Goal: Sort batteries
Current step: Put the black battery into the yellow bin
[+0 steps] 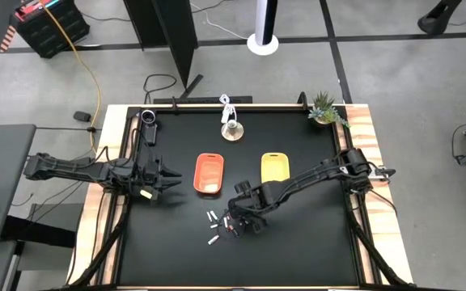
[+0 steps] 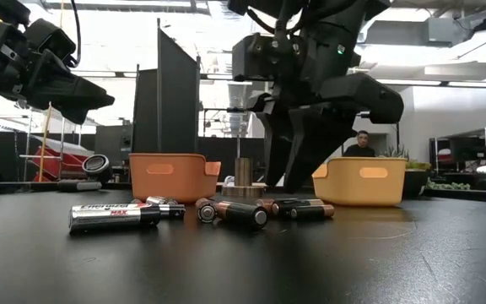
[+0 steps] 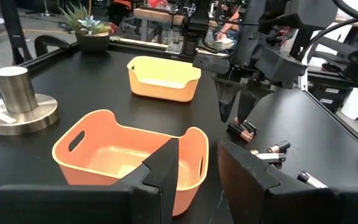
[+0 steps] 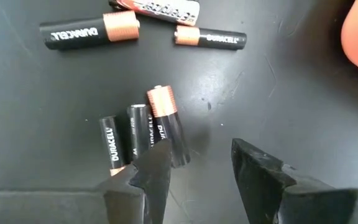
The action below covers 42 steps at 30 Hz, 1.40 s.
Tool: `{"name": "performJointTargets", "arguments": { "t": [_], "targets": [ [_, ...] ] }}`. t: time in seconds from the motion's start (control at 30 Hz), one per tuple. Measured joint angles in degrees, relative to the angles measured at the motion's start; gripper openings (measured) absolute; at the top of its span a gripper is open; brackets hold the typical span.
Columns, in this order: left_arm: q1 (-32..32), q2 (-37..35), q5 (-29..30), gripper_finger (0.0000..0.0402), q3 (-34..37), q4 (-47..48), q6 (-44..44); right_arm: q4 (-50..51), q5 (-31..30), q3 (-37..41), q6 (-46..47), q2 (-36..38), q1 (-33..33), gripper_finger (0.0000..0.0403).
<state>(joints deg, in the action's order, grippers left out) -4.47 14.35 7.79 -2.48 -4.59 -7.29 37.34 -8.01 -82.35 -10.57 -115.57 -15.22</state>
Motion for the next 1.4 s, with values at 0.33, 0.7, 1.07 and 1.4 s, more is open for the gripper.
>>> {"name": "performJointTargets", "arguments": {
  "t": [0.33,0.7,1.07,1.4],
  "targets": [
    [0.00,0.00,0.15,0.0110,0.00,0.01,0.00,-0.11,0.19,0.02,1.12,0.00,-0.55,0.0187],
    [0.00,0.00,0.17,0.0110,0.00,-0.01,0.04,-0.69,0.20,0.04,2.62,0.00,-1.40,0.0186],
    [0.00,0.00,0.17,0.0110,0.00,-0.04,0.04,-0.95,-0.40,0.13,2.64,-0.02,-1.36,0.0172],
    [0.02,0.00,0.22,0.0110,0.00,-0.07,0.04,-1.59,-1.30,0.26,3.25,-1.18,-1.36,0.0172]
  ]
}}
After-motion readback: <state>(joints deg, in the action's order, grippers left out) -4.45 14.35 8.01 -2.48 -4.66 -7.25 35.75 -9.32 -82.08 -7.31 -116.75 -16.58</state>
